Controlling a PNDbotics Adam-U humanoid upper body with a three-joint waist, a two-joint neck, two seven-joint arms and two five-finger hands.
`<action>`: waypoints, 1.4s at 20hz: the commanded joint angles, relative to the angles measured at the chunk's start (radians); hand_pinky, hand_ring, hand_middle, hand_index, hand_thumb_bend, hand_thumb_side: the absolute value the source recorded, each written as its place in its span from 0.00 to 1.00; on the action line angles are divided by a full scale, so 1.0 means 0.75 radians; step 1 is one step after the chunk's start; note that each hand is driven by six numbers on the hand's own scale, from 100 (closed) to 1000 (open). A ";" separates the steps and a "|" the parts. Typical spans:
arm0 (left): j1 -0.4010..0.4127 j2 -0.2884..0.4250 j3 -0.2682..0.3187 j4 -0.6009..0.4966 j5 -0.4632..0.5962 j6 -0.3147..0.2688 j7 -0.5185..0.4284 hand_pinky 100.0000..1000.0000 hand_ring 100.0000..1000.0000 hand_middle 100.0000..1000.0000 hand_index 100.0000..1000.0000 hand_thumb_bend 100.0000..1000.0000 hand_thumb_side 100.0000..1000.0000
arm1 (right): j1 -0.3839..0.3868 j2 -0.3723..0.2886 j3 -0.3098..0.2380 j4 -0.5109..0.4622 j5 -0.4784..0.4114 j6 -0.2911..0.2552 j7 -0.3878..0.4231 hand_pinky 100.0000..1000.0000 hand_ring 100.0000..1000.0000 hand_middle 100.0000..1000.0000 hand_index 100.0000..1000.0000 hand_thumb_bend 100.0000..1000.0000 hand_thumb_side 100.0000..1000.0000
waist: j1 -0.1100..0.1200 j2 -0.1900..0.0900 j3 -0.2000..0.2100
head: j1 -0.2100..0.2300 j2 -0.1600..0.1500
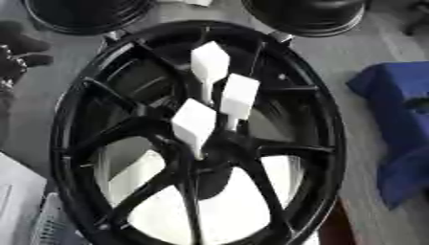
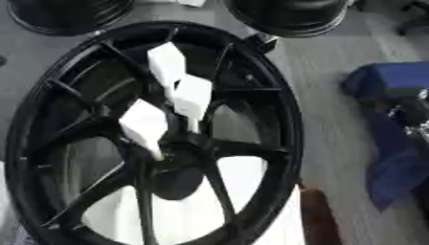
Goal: Pull the pin out of the wheel hub.
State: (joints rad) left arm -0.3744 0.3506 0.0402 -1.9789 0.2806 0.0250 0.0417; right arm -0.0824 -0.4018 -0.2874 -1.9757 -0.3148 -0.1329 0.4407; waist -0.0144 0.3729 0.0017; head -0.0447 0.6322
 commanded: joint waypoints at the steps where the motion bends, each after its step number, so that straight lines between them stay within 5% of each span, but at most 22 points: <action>1: -0.004 0.018 0.001 -0.028 0.002 -0.001 -0.007 0.67 0.67 0.51 0.68 0.00 0.71 | -0.005 -0.044 -0.001 -0.032 -0.003 -0.008 0.004 0.94 0.74 0.53 0.73 0.00 0.60 | -0.001 -0.035 0.002 | -0.002 -0.001; 10: -0.001 0.024 -0.001 -0.028 0.000 0.002 -0.009 0.67 0.67 0.51 0.68 0.00 0.70 | -0.021 -0.136 0.015 -0.032 -0.034 -0.083 0.006 0.93 0.75 0.54 0.73 0.00 0.53 | -0.001 -0.037 -0.004 | -0.008 0.000; 18: 0.021 0.035 0.002 -0.028 -0.001 0.009 -0.004 0.67 0.67 0.51 0.68 0.00 0.71 | -0.090 -0.443 0.064 -0.016 -0.174 -0.272 -0.029 0.92 0.76 0.56 0.74 0.00 0.44 | 0.001 -0.058 -0.039 | -0.021 0.006; 22: 0.052 0.051 0.014 -0.028 0.006 0.004 0.006 0.67 0.67 0.51 0.68 0.00 0.71 | -0.141 -0.621 0.086 0.077 -0.231 -0.349 -0.038 0.91 0.76 0.57 0.74 0.00 0.41 | 0.020 -0.069 -0.041 | -0.013 0.014; 23: 0.064 0.058 0.018 -0.028 0.005 0.000 0.009 0.67 0.67 0.51 0.68 0.00 0.72 | -0.161 -0.662 0.090 0.100 -0.247 -0.372 -0.041 0.91 0.77 0.58 0.75 0.00 0.47 | 0.026 -0.069 -0.040 | -0.012 0.021; 24: 0.077 0.065 0.024 -0.028 0.002 -0.005 0.014 0.67 0.67 0.51 0.68 0.00 0.70 | -0.183 -0.699 0.095 0.121 -0.264 -0.393 -0.043 0.91 0.77 0.58 0.75 0.00 0.40 | 0.031 -0.070 -0.041 | -0.012 0.027; 28: 0.122 0.083 0.046 -0.028 -0.014 -0.027 0.033 0.67 0.67 0.51 0.68 0.00 0.70 | -0.268 -0.829 0.121 0.182 -0.329 -0.466 -0.042 0.90 0.77 0.58 0.75 0.00 0.38 | 0.046 -0.064 -0.047 | -0.017 0.048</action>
State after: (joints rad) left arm -0.2797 0.3834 0.0604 -1.9791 0.2744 0.0115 0.0609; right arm -0.2727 -0.9561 -0.1924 -1.8476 -0.5406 -0.4644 0.4095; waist 0.0222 0.3446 -0.0321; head -0.0550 0.6643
